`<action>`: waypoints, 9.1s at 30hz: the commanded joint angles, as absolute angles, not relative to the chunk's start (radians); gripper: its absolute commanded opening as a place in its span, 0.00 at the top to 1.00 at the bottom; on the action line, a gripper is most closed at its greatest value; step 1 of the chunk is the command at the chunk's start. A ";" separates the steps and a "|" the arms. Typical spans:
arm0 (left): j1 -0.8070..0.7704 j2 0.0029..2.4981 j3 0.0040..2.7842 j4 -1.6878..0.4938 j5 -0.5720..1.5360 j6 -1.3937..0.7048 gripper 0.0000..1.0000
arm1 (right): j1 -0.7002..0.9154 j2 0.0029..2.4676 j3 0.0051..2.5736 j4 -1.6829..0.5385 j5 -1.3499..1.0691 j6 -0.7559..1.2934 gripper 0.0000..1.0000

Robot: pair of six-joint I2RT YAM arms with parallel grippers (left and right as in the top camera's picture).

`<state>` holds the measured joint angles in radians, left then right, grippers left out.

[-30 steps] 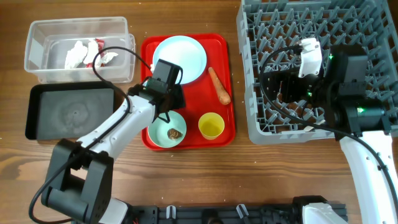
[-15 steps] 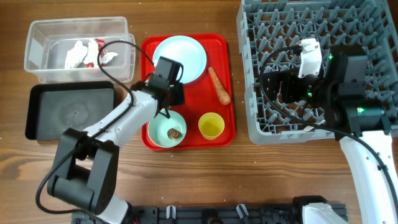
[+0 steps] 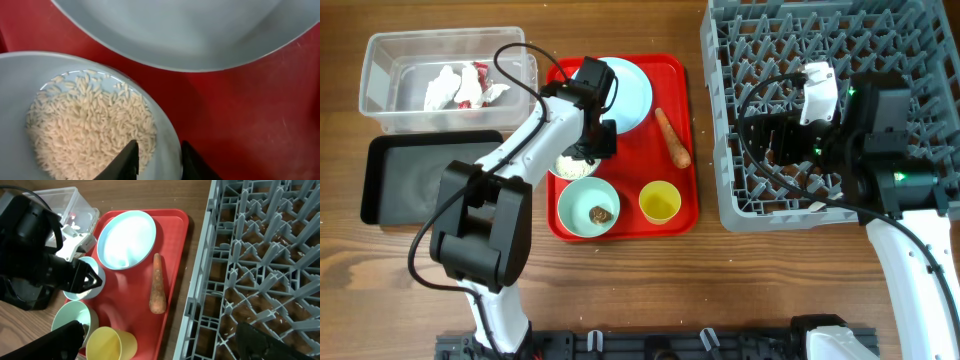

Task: Sort waste into correct bins and load items into the dishwasher rack
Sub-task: 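Grasp the rim of the light-blue rice bowl with the left gripper, then move the bowl over the black tray and tip the rice out, then set the empty light-blue bowl back on the red tray, then grasp the teal bowl holding the mushroom with the left gripper, then tip the mushroom out of the teal bowl onto the black tray, then return the teal bowl to the red tray and release it, then grasp the yellow cup with the left gripper and lift it, then pass the yellow cup from the left gripper to the right gripper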

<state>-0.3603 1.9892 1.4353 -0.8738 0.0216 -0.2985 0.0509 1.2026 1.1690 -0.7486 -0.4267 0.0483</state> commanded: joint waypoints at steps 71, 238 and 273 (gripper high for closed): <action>0.878 1.782 1.204 -1.108 1.453 0.247 0.96 | 0.055 1.208 1.185 -0.757 -0.438 0.058 0.00; -0.588 1.718 1.191 -0.844 0.213 -0.217 0.57 | 0.055 1.271 1.185 -0.781 -0.389 0.055 0.00; -0.098 1.616 1.272 -0.474 1.562 -0.213 0.96 | 0.286 1.435 1.184 -0.105 -1.317 0.184 0.00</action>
